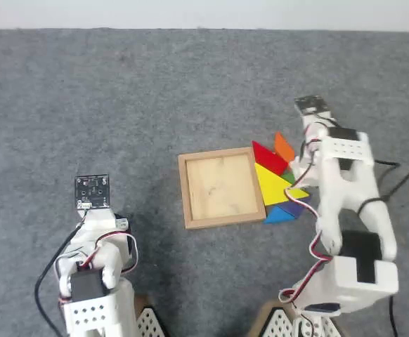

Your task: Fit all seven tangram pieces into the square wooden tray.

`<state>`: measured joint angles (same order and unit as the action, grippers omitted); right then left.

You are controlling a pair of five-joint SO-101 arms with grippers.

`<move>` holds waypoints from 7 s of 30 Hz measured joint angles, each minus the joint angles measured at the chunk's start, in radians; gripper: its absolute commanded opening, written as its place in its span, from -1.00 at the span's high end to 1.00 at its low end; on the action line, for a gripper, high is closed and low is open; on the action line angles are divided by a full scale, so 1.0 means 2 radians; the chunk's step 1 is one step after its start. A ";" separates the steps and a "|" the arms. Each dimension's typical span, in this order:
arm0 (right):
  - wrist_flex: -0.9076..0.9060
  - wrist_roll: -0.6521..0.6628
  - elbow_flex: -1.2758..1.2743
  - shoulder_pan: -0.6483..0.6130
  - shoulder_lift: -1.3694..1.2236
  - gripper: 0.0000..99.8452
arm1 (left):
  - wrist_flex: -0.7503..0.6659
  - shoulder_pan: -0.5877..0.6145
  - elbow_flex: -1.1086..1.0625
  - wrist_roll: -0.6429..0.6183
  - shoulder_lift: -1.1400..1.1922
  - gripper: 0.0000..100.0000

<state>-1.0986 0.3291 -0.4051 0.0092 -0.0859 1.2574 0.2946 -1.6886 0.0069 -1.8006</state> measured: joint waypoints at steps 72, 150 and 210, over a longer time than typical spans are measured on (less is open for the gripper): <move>0.101 0.045 -0.252 -0.206 0.209 0.75 | 0.000 0.000 0.000 0.000 0.000 0.93; 0.149 -0.035 0.008 -0.299 -0.029 0.75 | 0.000 0.000 0.000 0.000 0.000 0.93; 0.126 0.028 -0.054 -0.143 -0.008 0.80 | 0.000 0.000 0.000 0.000 0.000 0.93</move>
<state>-0.8470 0.3844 -0.5125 -0.2777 -0.1028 1.2574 0.2946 -1.6886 0.0069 -1.8006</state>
